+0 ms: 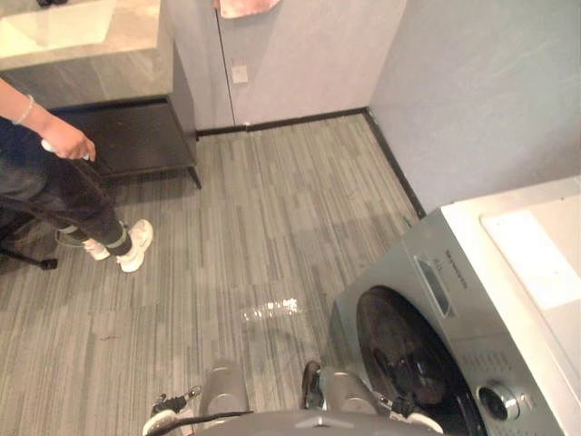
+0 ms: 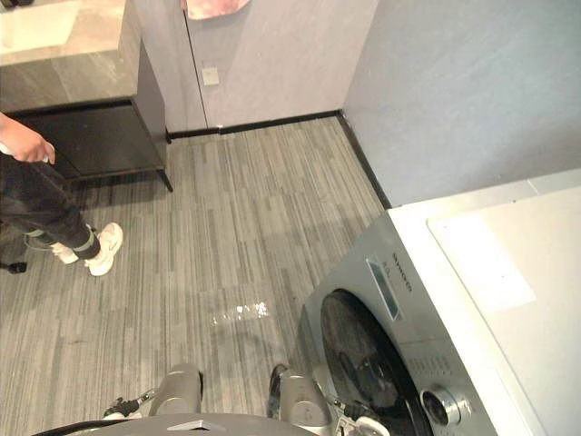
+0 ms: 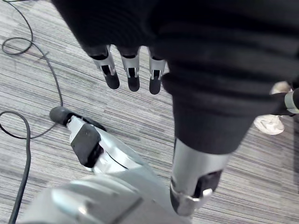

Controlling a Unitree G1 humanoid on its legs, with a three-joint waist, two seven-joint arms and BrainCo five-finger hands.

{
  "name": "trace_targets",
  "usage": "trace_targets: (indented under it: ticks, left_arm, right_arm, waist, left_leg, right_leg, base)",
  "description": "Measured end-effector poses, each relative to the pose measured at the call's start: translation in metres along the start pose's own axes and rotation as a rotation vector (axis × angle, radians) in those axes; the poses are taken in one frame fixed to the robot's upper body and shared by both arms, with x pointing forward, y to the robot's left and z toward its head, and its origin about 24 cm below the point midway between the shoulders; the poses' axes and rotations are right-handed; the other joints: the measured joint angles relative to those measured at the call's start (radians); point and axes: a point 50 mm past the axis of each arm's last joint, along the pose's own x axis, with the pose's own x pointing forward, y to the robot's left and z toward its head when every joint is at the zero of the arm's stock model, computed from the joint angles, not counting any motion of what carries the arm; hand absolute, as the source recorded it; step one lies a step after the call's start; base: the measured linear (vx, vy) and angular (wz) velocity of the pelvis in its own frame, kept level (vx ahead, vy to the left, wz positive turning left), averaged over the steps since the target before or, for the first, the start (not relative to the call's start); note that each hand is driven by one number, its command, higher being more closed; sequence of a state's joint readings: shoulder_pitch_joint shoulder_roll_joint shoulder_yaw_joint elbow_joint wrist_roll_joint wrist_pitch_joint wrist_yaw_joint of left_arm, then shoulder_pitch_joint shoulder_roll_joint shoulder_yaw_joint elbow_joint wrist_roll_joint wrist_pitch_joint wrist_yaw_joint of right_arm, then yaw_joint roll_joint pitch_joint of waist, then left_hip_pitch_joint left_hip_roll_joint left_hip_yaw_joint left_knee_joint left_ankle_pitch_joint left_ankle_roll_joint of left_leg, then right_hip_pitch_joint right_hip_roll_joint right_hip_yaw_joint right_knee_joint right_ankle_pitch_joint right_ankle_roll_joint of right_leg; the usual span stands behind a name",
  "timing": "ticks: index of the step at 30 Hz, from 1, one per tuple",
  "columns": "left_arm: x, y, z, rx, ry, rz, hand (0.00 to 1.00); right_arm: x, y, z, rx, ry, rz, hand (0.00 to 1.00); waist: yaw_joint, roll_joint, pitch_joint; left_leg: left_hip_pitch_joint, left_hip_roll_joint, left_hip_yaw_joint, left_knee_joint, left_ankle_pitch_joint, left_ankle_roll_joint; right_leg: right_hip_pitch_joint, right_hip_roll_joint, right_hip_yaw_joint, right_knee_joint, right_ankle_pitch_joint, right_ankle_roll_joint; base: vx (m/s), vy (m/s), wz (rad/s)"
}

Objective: Pick up the laundry basket with both hands and put the clothes into the washing machine.

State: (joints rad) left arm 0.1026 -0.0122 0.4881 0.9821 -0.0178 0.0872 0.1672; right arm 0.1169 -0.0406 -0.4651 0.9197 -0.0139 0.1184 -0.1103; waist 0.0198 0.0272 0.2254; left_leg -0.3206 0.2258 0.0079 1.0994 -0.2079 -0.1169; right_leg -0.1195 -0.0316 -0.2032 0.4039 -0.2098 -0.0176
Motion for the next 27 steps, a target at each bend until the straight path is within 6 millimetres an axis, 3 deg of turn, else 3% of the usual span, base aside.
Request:
trace_targets:
  ticks: [2,4,5,6,7,8,11,14,16,19,23,25,26,27]
  left_arm:
    - [0.000,-0.001,0.001,0.003,-0.002,-0.002,0.00]
    - [0.000,-0.001,0.003,0.013,-0.007,-0.004,0.00]
    - [0.000,-0.002,0.004,0.018,-0.011,-0.007,0.00]
    - [0.000,-0.003,0.002,0.017,-0.005,-0.009,0.00]
    - [0.000,-0.004,0.001,0.015,-0.002,-0.013,0.00]
    - [0.001,0.006,0.003,0.035,-0.006,0.015,0.00]
    - [0.001,0.012,-0.004,0.034,0.021,0.031,0.00]
    - [0.000,0.017,-0.012,0.060,0.034,0.040,0.00]
    - [0.000,0.019,-0.015,0.081,0.031,0.045,0.00]
    - [-0.001,0.020,-0.015,0.116,0.028,0.043,0.00]
    - [-0.003,0.024,-0.025,0.116,0.052,0.058,0.00]
    - [-0.004,0.028,-0.031,0.116,0.069,0.072,0.00]
    - [-0.004,0.029,-0.032,0.117,0.073,0.078,0.00]
    - [-0.004,0.029,-0.037,0.119,0.091,0.082,0.00]
  right_arm:
    - [0.000,0.000,0.001,0.012,-0.005,-0.003,0.00]
    - [0.000,0.000,-0.001,0.017,0.000,-0.005,0.00]
    - [-0.001,-0.002,-0.003,0.024,0.005,-0.009,0.00]
    - [-0.001,-0.004,-0.005,0.033,0.010,-0.016,0.00]
    - [-0.001,-0.004,-0.005,0.040,0.012,-0.017,0.00]
    - [-0.003,0.006,-0.013,0.056,0.035,0.006,0.00]
    - [-0.004,0.010,-0.017,0.080,0.048,0.010,0.00]
    - [-0.005,0.012,-0.019,0.073,0.050,0.018,0.00]
    - [-0.005,0.010,-0.016,0.069,0.039,0.013,0.00]
    - [-0.006,0.013,-0.013,0.040,0.013,0.026,0.00]
    - [-0.006,0.011,-0.013,0.032,0.002,0.019,0.00]
    - [-0.006,0.009,-0.021,0.023,0.034,0.012,0.00]
    - [-0.006,0.009,-0.023,0.022,0.043,0.009,0.00]
    - [-0.005,0.005,-0.028,0.014,0.069,-0.005,0.00]
  waist:
    - [0.000,0.003,0.001]
    - [-0.002,0.003,0.001]
    - [-0.002,0.005,0.000]
    - [-0.003,0.017,-0.008]
    - [-0.004,0.018,-0.008]
    - [0.000,-0.047,-0.015]
    - [0.010,-0.080,-0.035]
    - [0.012,-0.075,-0.045]
    - [0.007,-0.073,-0.046]
    - [0.006,-0.070,-0.045]
    - [0.005,-0.062,-0.049]
    - [0.006,-0.064,-0.056]
    - [0.010,-0.069,-0.061]
    - [0.015,-0.061,-0.086]
  left_leg:
    - [-0.047,0.009,0.130,-0.081,-0.034,0.055]
    - [-0.052,0.002,0.194,-0.235,-0.043,0.069]
    - [-0.039,-0.004,0.233,-0.412,-0.028,0.082]
    - [-0.016,-0.006,0.245,-0.580,0.048,0.112]
    - [-0.009,-0.014,0.244,-0.611,0.083,0.118]
    - [0.017,-0.075,0.268,-0.654,0.080,0.124]
    - [0.057,-0.119,0.289,-0.702,0.066,0.131]
    - [0.143,-0.154,0.316,-0.786,0.063,0.141]
    - [0.181,-0.157,0.316,-0.813,0.067,0.140]
    - [0.212,-0.161,0.276,-0.839,0.078,0.133]
    - [0.216,-0.152,0.213,-0.845,0.081,0.121]
    - [0.203,-0.141,0.172,-0.847,0.084,0.082]
    - [0.203,-0.143,0.165,-0.851,0.086,0.070]
    - [0.201,-0.133,0.149,-0.874,0.097,0.049]
  right_leg:
    - [0.056,-0.009,-0.008,-0.059,-0.002,0.004]
    - [0.074,-0.018,-0.025,-0.078,-0.006,0.010]
    - [0.082,-0.022,-0.040,-0.079,-0.015,0.026]
    - [0.083,-0.020,-0.055,-0.064,-0.035,0.053]
    - [0.081,-0.024,-0.055,-0.046,-0.054,0.063]
    - [0.079,-0.080,-0.035,-0.027,-0.077,0.074]
    - [0.077,-0.110,0.006,-0.004,-0.049,0.079]
    - [0.008,-0.143,0.070,0.181,0.017,0.078]
    - [-0.065,-0.144,0.105,0.337,0.083,0.084]
    - [-0.149,-0.126,0.134,0.495,0.073,0.093]
    - [-0.156,-0.144,0.136,0.294,0.023,0.088]
    - [-0.112,-0.154,0.133,0.081,0.114,0.080]
    - [-0.101,-0.157,0.133,0.046,0.136,0.093]
    - [-0.070,-0.146,0.120,-0.008,0.098,0.127]
  base:
    - [0.19,-0.003,0.11]
    - [0.18,0.119,0.21]
    - [0.20,0.215,0.36]
    - [0.14,0.159,0.38]
    - [0.19,0.229,0.42]
    - [0.16,0.176,0.19]
    - [0.17,0.160,-0.04]
    - [0.12,0.130,-0.15]
    - [0.09,0.072,-0.03]
    - [0.11,-0.052,0.40]
    - [0.09,-0.187,0.52]
    - [0.05,-0.314,0.48]
    - [0.09,-0.363,0.39]
    - [0.10,-0.295,0.29]
